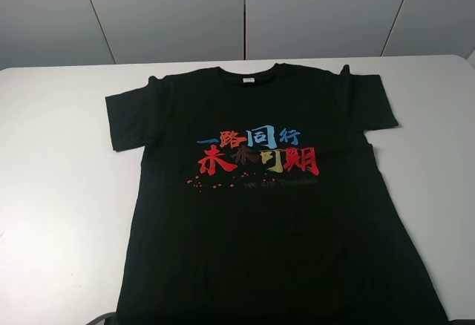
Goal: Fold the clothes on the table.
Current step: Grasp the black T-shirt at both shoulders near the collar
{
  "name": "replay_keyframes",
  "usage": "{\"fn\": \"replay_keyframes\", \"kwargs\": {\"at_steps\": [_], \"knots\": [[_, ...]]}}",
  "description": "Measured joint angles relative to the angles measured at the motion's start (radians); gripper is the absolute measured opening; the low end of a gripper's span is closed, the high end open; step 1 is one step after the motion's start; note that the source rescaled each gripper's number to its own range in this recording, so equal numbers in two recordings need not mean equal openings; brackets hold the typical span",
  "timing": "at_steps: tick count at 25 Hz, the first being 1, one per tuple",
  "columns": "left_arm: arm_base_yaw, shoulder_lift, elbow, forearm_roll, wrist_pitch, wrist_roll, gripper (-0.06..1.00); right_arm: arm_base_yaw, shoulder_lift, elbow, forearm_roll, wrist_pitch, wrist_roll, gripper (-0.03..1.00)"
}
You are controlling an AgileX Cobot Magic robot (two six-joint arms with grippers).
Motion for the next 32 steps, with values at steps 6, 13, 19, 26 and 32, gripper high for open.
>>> {"fn": "replay_keyframes", "kwargs": {"at_steps": [6, 13, 19, 26, 32], "knots": [[0.0, 0.0, 0.0, 0.0, 0.0, 0.0, 1.0, 0.0, 0.0, 0.0, 0.0, 0.0, 0.0, 1.0], [0.0, 0.0, 0.0, 0.0, 0.0, 0.0, 1.0, 0.0, 0.0, 0.0, 0.0, 0.0, 0.0, 1.0], [0.0, 0.0, 0.0, 0.0, 0.0, 0.0, 1.0, 0.0, 0.0, 0.0, 0.0, 0.0, 0.0, 1.0], [0.0, 0.0, 0.0, 0.0, 0.0, 0.0, 1.0, 0.0, 0.0, 0.0, 0.0, 0.0, 0.0, 1.0], [0.0, 0.0, 0.0, 0.0, 0.0, 0.0, 1.0, 0.0, 0.0, 0.0, 0.0, 0.0, 0.0, 1.0]]}}
